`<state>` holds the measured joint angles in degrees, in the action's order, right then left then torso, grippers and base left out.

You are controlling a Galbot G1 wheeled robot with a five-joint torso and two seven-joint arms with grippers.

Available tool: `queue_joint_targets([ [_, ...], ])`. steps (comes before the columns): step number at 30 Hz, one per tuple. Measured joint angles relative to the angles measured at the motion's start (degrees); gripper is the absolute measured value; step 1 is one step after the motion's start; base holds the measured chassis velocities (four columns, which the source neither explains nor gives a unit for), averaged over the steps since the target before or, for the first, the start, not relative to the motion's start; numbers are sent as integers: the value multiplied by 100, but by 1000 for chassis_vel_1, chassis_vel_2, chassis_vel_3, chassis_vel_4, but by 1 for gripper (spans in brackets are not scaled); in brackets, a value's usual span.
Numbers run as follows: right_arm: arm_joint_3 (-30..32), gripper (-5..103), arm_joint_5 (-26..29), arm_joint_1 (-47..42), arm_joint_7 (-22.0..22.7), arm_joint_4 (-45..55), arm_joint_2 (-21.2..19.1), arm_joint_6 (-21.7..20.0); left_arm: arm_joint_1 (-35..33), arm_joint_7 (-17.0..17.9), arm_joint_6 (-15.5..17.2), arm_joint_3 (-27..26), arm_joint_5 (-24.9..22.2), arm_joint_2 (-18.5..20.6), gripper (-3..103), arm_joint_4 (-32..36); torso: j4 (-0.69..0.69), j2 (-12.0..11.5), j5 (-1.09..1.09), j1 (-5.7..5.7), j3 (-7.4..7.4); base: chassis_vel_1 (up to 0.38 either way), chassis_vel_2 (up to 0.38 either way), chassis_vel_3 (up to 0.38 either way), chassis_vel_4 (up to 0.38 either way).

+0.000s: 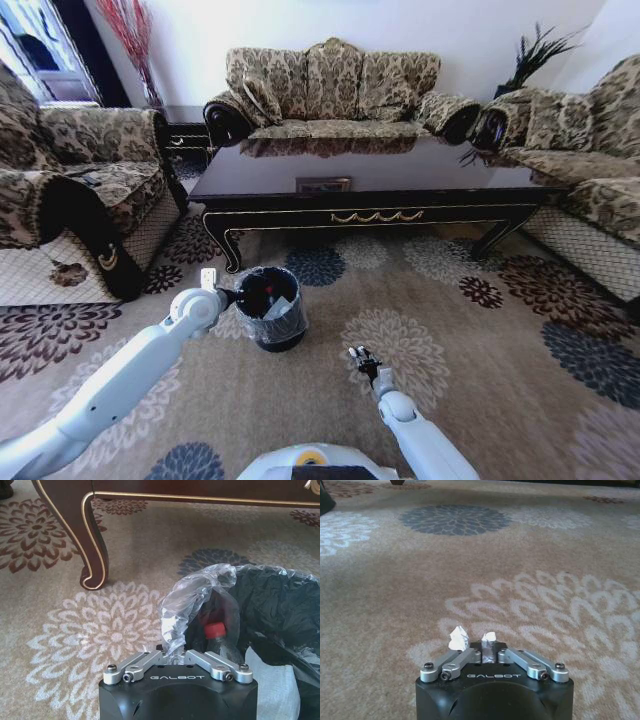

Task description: Move to the front of the table and pick up the trash from the floor, then place it into the trash bin.

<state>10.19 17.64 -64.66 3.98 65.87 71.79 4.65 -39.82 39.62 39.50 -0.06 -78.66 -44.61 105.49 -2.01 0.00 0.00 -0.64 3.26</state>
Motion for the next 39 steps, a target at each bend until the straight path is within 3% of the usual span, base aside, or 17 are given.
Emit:
queue_joint_targets([
  [4, 14, 1, 63, -101, 30, 293, -72, -5, 1, 8, 0, 48, -5, -8, 3, 37, 1, 0, 1, 0, 0, 0, 0, 0, 0],
  [14, 464, 0, 568, -711, 208, 1748, -800, -196, 100, 18, 30, 370, -16, -214, 3, 15, 0, 0, -1, 0, -1, 0, 0, 0, 0],
  [21, 1125, 0, 881, -1419, 413, 3648, -1456, -318, 389, 87, 48, 1263, 119, -683, 3, -157, 0, 0, 1, 0, -1, 0, 0, 0, 0],
  [26, 1339, 0, 905, -1777, 557, 4697, -1632, -337, 522, 202, 69, 1756, 191, -1048, 3, -282, -1, 0, 1, 0, -1, 0, 0, 0, 0],
  [31, 1283, 0, 871, -1914, 596, 5517, -1679, -521, 712, 270, 68, 2147, 250, -1149, 3, -292, 2, 0, 1, 0, 0, 0, 0, 0, 0],
  [39, 1093, 0, 393, -2090, 486, 5976, -1689, -629, 1044, 386, 35, 2516, 180, -1243, 3, -212, 1, 0, 0, 0, -1, 0, 0, 0, 0],
])
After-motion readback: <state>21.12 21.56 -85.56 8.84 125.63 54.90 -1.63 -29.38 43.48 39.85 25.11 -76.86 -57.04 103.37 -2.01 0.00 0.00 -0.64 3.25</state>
